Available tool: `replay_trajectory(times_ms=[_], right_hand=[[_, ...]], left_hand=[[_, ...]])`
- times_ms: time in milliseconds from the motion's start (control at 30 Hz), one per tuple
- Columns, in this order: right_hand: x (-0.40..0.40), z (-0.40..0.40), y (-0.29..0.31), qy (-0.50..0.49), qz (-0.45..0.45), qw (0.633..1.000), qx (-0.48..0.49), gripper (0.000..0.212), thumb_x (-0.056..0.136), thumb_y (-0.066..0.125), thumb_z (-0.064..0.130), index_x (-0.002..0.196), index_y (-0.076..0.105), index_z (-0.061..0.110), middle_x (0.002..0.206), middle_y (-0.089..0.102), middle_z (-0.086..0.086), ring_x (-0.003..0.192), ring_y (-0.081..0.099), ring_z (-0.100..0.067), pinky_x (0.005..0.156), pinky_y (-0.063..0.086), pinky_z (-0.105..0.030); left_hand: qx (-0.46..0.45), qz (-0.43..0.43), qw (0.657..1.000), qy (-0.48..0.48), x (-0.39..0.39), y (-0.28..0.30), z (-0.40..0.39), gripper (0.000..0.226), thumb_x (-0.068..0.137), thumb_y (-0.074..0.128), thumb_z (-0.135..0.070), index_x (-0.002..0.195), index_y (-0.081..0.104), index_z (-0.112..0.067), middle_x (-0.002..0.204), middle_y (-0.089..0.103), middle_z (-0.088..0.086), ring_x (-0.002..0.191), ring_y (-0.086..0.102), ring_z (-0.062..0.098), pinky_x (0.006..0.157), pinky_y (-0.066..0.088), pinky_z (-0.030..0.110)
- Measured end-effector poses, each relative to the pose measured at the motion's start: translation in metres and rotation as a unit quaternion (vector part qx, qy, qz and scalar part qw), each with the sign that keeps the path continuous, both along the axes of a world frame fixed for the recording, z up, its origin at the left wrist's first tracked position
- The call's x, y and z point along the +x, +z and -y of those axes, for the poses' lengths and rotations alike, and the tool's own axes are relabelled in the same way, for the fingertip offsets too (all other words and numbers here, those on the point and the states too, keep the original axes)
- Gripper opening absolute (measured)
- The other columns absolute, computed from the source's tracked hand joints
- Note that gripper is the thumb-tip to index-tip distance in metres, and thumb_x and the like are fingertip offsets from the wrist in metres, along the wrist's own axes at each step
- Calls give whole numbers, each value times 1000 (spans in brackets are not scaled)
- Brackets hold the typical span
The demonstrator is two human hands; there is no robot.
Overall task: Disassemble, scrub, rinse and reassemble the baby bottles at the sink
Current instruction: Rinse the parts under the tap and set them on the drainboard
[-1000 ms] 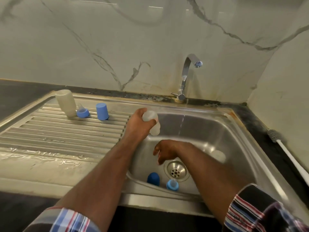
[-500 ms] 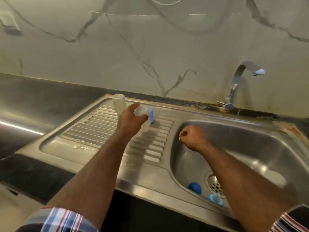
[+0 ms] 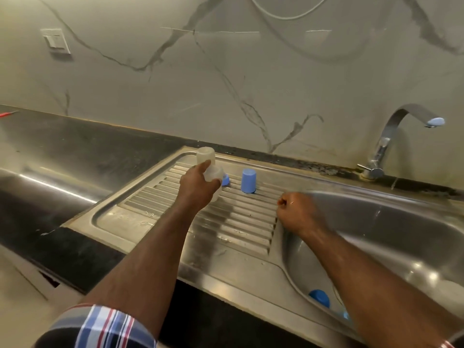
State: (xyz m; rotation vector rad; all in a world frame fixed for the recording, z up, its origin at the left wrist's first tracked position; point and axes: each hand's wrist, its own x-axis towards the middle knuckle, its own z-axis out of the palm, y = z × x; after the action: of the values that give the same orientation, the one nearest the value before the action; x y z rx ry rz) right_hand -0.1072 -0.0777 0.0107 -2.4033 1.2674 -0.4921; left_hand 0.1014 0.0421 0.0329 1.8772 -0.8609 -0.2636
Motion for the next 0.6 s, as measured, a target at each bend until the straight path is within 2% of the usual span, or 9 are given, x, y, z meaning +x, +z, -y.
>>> replay_trajectory(times_ms=[33, 100, 200, 333, 600], right_hand=[[5, -3, 1, 25, -8, 1000, -8, 24, 91, 57, 16, 109, 72, 22, 112, 70, -3, 99, 64, -20, 91, 54, -37], [18, -12, 2, 79, -30, 996, -15, 41, 93, 53, 14, 132, 62, 20, 135, 60, -4, 120, 57, -22, 101, 46, -34], [40, -30, 0, 132, -50, 990, -22, 47, 97, 51, 16, 143, 51, 24, 146, 52, -2, 130, 51, -22, 108, 43, -36], [65, -46, -4, 160, -70, 984, -35, 47, 100, 53, 16, 146, 47, 25, 148, 51, 0, 132, 49, -22, 107, 45, -39], [91, -62, -2, 216, -92, 971, -56, 37, 98, 55, 14, 134, 51, 19, 141, 51, -1, 124, 52, -22, 99, 48, -35]], left_hand=[[2, 2, 1000, 1, 1, 0, 0, 65, 93, 71, -17, 152, 44, -19, 151, 47, 12, 133, 51, 31, 109, 45, 54], [8, 4, 1000, -1, 1, -2, 0, 67, 92, 71, -12, 153, 43, -21, 151, 46, 12, 133, 50, 31, 109, 45, 54], [9, 9, 1000, -3, 2, -6, -2, 69, 92, 69, -7, 154, 41, -22, 151, 45, 12, 133, 48, 31, 109, 46, 52], [19, 21, 1000, 14, 9, -7, -4, 70, 92, 69, -4, 154, 41, -22, 152, 44, 11, 135, 47, 31, 109, 44, 49], [35, 44, 998, 31, 29, -8, -14, 76, 89, 73, -7, 155, 38, -24, 152, 45, 10, 134, 48, 32, 109, 45, 53]])
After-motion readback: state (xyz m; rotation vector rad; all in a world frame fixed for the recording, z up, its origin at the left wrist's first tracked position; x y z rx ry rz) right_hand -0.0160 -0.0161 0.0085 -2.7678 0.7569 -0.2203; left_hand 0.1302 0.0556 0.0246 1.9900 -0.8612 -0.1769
